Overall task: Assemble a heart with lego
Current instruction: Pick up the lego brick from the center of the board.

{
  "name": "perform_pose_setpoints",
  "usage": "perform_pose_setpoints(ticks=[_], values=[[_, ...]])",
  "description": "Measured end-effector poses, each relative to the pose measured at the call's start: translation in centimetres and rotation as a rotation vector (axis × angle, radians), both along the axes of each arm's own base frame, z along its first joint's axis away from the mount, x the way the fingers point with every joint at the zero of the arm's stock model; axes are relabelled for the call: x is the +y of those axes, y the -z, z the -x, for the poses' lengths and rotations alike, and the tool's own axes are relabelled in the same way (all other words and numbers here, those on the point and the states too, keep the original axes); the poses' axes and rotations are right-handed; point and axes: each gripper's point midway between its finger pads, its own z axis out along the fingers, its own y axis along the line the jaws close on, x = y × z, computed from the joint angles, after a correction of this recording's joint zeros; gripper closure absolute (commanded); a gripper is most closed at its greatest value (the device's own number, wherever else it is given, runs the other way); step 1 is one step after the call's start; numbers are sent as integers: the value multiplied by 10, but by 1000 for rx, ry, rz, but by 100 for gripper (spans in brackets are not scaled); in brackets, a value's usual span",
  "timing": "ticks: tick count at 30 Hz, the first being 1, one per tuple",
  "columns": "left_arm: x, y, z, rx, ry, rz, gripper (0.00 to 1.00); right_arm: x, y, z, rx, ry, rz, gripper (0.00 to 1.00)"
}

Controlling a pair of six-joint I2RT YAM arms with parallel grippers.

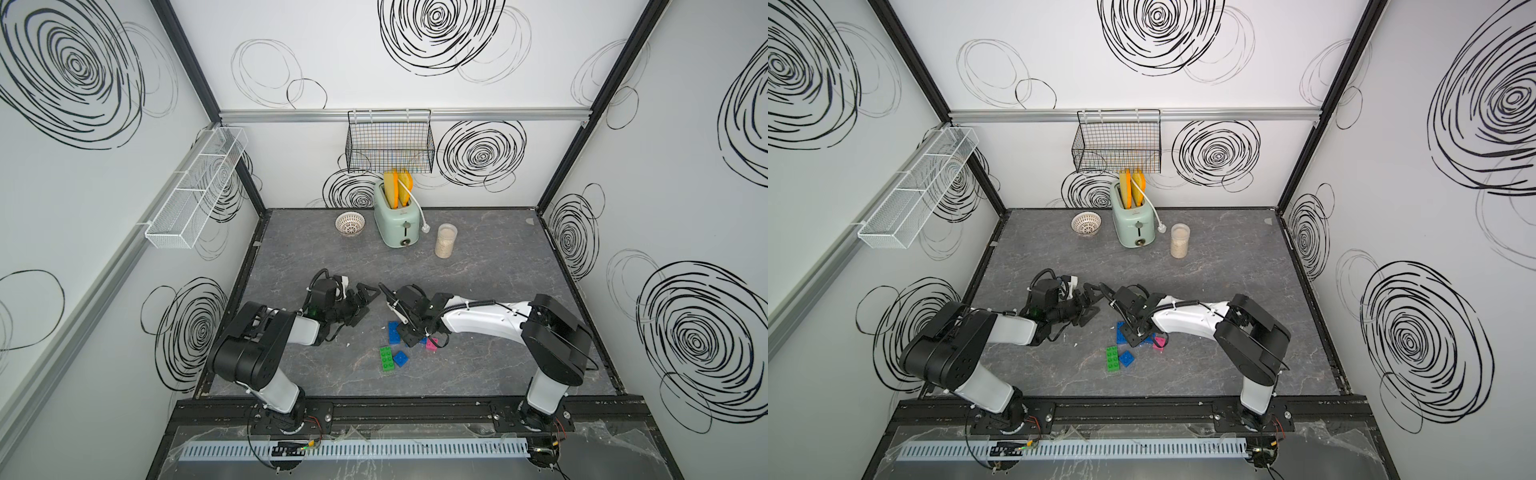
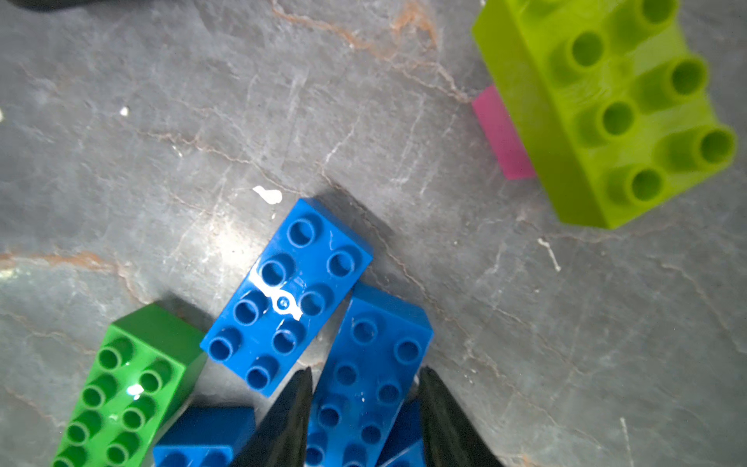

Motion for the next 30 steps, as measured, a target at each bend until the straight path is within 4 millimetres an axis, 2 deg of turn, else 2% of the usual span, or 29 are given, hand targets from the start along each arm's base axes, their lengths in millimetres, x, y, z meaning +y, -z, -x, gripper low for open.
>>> perform_pose_setpoints(ticks=[3,7,17,23,30], values=[[0,0,0,0,0,0,2,-4,3,1,2,-13,13,42],[0,0,0,0,0,0,2,-8,7,4,7,-19,26,42],[0,0,0,-1,1,-1,2,-9,10,6,14,-31,28,51],[0,0,0,-2,1,-2,2,-9,10,4,11,-35,26,49],[0,0,0,-2,2,-3,2,-9,9,0,14,-28,12,52]])
